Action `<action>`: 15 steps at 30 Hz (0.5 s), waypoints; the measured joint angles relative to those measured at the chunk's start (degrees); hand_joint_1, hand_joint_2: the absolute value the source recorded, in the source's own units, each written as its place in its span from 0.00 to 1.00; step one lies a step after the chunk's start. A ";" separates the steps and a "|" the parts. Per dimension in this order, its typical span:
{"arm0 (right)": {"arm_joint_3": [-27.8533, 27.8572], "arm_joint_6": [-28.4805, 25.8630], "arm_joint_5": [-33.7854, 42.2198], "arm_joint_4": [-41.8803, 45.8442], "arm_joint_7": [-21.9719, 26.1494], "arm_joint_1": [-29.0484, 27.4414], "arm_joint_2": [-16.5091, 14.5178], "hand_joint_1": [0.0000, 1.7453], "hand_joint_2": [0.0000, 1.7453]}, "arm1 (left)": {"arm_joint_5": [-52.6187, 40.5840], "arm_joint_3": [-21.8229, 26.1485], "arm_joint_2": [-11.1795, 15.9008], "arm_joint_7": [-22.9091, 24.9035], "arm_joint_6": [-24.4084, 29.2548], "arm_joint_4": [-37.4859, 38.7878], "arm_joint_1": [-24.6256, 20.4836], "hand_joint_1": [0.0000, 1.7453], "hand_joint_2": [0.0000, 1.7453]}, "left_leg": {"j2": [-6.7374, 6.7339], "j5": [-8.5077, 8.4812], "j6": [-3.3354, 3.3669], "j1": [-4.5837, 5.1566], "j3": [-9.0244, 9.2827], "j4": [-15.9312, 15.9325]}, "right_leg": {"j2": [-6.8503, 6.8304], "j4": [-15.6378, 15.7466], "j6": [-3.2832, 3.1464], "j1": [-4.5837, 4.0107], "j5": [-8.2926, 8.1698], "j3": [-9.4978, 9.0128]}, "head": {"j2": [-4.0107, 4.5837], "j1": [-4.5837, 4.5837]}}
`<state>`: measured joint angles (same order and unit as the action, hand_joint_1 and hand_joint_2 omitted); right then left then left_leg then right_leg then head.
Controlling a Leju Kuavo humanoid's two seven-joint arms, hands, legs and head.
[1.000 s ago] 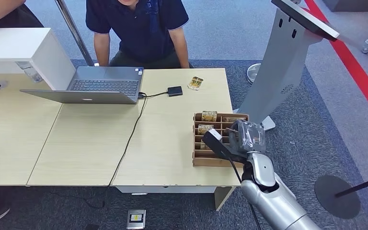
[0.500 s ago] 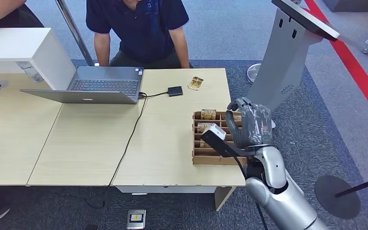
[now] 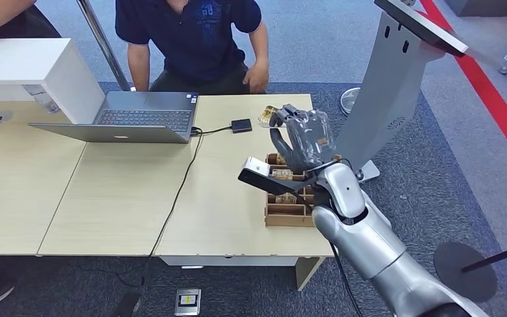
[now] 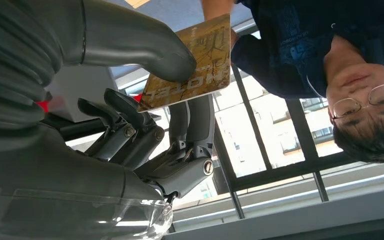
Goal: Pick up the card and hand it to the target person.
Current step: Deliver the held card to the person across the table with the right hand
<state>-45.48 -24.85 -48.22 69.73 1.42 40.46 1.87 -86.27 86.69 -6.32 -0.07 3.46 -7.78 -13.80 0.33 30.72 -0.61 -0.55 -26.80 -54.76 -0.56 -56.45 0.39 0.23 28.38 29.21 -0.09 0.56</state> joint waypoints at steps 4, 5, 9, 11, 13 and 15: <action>-1.33 -1.69 -0.05 -9.67 0.69 4.52 -3.95 1.00 1.00 | -0.08 -0.03 -0.25 0.25 -0.15 0.00 -0.49 0.00 1.00 | 0.01 0.00 0.00 0.00 -0.04 0.00 | -0.01 0.00 0.00 0.00 0.00 0.03 | 0.00 -0.01; -1.55 -1.85 -0.01 -11.92 0.77 5.51 -4.86 1.00 1.00 | -0.11 -0.03 -0.31 0.36 -0.23 0.00 -0.54 0.00 1.00 | 0.01 0.00 0.00 0.00 -0.06 0.00 | -0.01 0.00 0.00 0.00 0.00 0.05 | 0.00 -0.01; -2.42 -2.01 0.03 -20.42 0.18 9.31 -8.06 1.00 1.00 | -0.17 -0.08 -0.57 0.87 -0.46 0.00 -0.82 0.00 1.00 | 0.02 0.00 0.01 0.00 -0.08 -0.01 | -0.01 0.01 0.00 0.00 0.00 0.08 | 0.01 -0.01; -2.73 -2.10 -0.07 -24.07 -0.85 10.69 -9.33 1.00 1.00 | -0.19 -0.22 -0.72 1.36 -0.49 0.00 -0.85 0.00 1.00 | 0.02 0.01 0.01 0.01 -0.08 -0.01 | -0.01 0.02 0.00 0.00 0.00 0.09 | 0.01 -0.01; -2.95 -2.46 -0.26 -27.35 -2.09 11.93 -10.40 1.00 1.00 | -0.19 -0.37 -0.91 1.82 -0.49 0.01 -0.88 0.00 1.00 | 0.02 0.01 0.01 0.01 -0.08 -0.01 | -0.01 0.02 0.00 0.00 0.00 0.10 | 0.00 -0.01; -3.18 -3.04 -0.57 -30.36 -3.47 13.10 -11.33 1.00 1.00 | -0.19 -0.52 -1.13 2.18 -0.49 0.02 -0.88 0.00 1.00 | 0.02 0.01 0.01 0.01 -0.08 -0.01 | -0.01 0.03 0.00 0.01 0.00 0.10 | 0.00 -0.01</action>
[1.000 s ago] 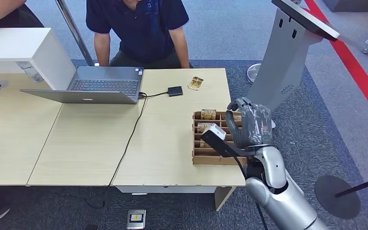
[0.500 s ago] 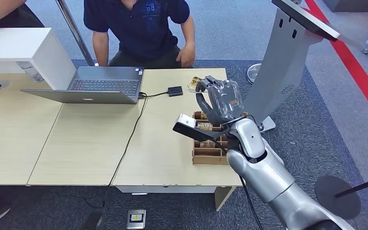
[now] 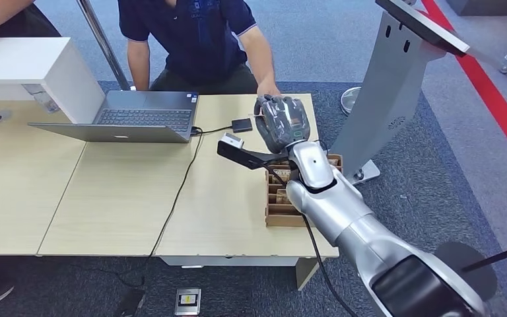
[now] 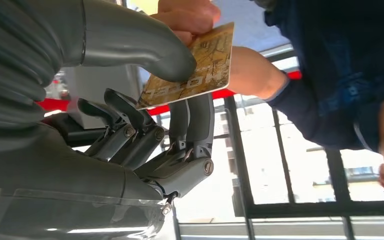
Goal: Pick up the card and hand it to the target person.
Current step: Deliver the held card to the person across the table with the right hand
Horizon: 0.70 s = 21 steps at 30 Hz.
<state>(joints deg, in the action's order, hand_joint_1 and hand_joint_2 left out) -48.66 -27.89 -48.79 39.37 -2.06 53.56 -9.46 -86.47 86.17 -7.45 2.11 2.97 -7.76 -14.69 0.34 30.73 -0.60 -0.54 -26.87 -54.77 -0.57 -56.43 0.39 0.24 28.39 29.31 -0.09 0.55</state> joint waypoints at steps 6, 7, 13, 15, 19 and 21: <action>-0.64 -1.44 -0.69 -6.78 -3.15 2.38 -1.74 1.00 1.00 | 0.00 -1.24 -0.60 0.64 0.02 0.00 0.00 0.00 1.00 | 0.00 0.00 0.00 0.00 0.01 0.00 | 0.00 0.00 0.00 0.00 0.00 0.01 | 0.00 0.00; -0.68 -1.62 -0.79 -7.60 -3.37 2.70 -1.90 1.00 1.00 | 0.00 -1.36 -0.68 0.72 0.02 0.00 0.00 0.00 1.00 | 0.00 0.00 0.00 0.00 0.00 -0.01 | 0.00 0.00 0.00 0.00 0.00 0.02 | 0.00 0.00; -0.80 -2.74 -0.99 -11.26 -3.53 4.08 -2.59 0.00 1.00 | 0.00 -2.45 -0.87 0.89 -0.11 0.00 0.00 0.00 1.00 | 0.00 0.01 0.00 0.00 -0.01 -0.01 | 0.00 0.00 0.00 0.00 0.00 0.05 | 0.01 0.00; -0.90 -3.12 -1.00 -12.01 -3.40 4.37 -2.76 0.00 1.00 | 0.00 -2.73 -0.87 0.75 -0.22 0.00 0.00 0.00 0.50 | 0.00 0.01 0.00 0.00 -0.01 -0.01 | 0.00 0.00 0.00 0.00 0.00 0.05 | 0.01 0.00; -1.09 -4.01 -1.01 -13.04 -2.59 4.61 -2.90 0.00 1.00 | 0.02 -2.89 -0.87 0.39 -0.23 0.00 0.01 0.00 0.00 | -0.01 0.01 0.00 0.00 0.00 -0.01 | 0.00 0.00 0.00 -0.01 0.00 0.05 | 0.01 -0.01; -1.15 -4.63 -0.98 -13.28 -1.87 4.63 -2.97 0.00 1.00 | 0.04 -2.90 -0.87 0.33 -0.13 0.00 0.01 0.00 0.00 | -0.01 0.01 0.00 0.00 0.00 -0.01 | 0.00 0.00 0.01 0.00 -0.01 0.04 | 0.00 -0.01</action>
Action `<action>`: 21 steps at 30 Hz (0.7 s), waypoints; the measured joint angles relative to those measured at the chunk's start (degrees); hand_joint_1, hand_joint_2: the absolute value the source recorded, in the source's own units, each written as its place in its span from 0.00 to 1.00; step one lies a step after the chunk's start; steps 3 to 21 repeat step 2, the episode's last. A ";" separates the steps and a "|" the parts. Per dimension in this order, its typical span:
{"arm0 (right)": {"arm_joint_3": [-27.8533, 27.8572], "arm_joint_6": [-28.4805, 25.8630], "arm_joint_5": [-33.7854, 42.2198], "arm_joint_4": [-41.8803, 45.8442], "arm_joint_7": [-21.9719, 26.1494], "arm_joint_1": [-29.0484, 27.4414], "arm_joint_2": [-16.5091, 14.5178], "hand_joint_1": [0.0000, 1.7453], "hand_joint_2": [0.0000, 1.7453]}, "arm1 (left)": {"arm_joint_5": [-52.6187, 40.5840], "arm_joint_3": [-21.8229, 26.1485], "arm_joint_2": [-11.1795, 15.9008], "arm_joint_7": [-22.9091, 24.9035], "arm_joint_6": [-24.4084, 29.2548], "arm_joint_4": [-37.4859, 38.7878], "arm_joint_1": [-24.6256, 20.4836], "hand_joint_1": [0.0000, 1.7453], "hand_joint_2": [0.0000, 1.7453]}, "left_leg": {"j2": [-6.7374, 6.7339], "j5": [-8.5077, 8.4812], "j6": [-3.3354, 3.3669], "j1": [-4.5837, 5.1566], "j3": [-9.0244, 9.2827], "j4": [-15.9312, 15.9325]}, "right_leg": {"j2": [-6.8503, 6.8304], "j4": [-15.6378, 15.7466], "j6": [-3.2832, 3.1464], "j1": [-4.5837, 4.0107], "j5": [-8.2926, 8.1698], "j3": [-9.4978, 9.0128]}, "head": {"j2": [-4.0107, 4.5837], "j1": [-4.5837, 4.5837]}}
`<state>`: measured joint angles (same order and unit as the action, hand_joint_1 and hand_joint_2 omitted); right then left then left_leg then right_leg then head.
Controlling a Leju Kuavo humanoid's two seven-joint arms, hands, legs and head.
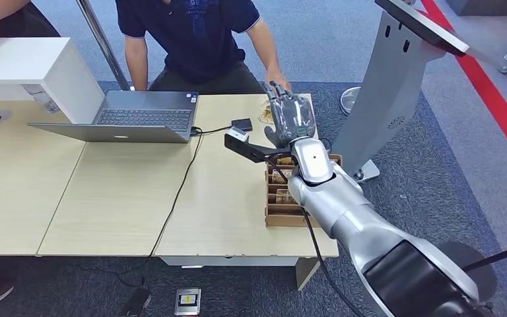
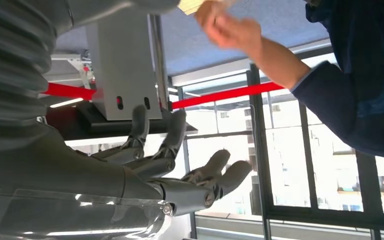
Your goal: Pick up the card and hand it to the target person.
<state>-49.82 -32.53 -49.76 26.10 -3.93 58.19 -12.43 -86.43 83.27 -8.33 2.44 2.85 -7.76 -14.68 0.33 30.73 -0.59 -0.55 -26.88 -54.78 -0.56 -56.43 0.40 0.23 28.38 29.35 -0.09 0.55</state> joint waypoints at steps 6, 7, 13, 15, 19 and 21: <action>-0.05 -0.50 0.08 -0.10 0.60 0.03 -0.11 0.00 1.00 | 0.03 -0.01 0.00 -0.01 0.07 0.00 0.00 0.00 0.00 | -0.01 0.00 0.00 0.00 0.00 0.00 | 0.00 0.00 0.01 0.00 -0.01 0.00 | 0.00 0.00; -0.05 -0.50 0.08 -0.10 0.60 0.03 -0.11 0.00 1.00 | 0.03 -0.01 0.00 -0.01 0.07 0.00 0.00 0.00 0.00 | -0.01 0.00 0.00 0.00 0.00 0.00 | 0.00 0.00 0.01 0.00 -0.01 0.00 | 0.00 0.00; -0.05 -0.50 0.08 -0.10 0.60 0.03 -0.11 0.00 1.00 | 0.03 -0.01 0.00 -0.01 0.07 0.00 0.00 0.00 0.00 | -0.01 0.00 0.00 0.00 0.00 0.00 | 0.00 0.00 0.01 0.00 -0.01 0.00 | 0.00 0.00; -0.05 -0.50 0.08 -0.10 0.60 0.03 -0.11 0.00 1.00 | 0.03 -0.01 0.00 -0.01 0.07 0.00 0.00 0.00 0.00 | -0.01 0.00 0.00 0.00 0.00 0.00 | 0.00 0.00 0.01 0.00 -0.01 0.00 | 0.00 0.00; -0.05 -0.50 0.08 -0.10 0.60 0.03 -0.11 0.00 1.00 | 0.03 -0.01 0.00 -0.01 0.07 0.00 0.00 0.00 0.00 | -0.01 0.00 0.00 0.00 0.00 0.00 | 0.00 0.00 0.01 0.00 -0.01 0.00 | 0.00 0.00; -0.05 -0.50 0.08 -0.10 0.60 0.03 -0.11 0.00 1.00 | 0.03 -0.01 0.00 -0.01 0.07 0.00 0.00 0.00 0.00 | -0.01 0.00 0.00 0.00 0.00 0.00 | 0.00 0.00 0.01 0.00 -0.01 0.00 | 0.00 0.00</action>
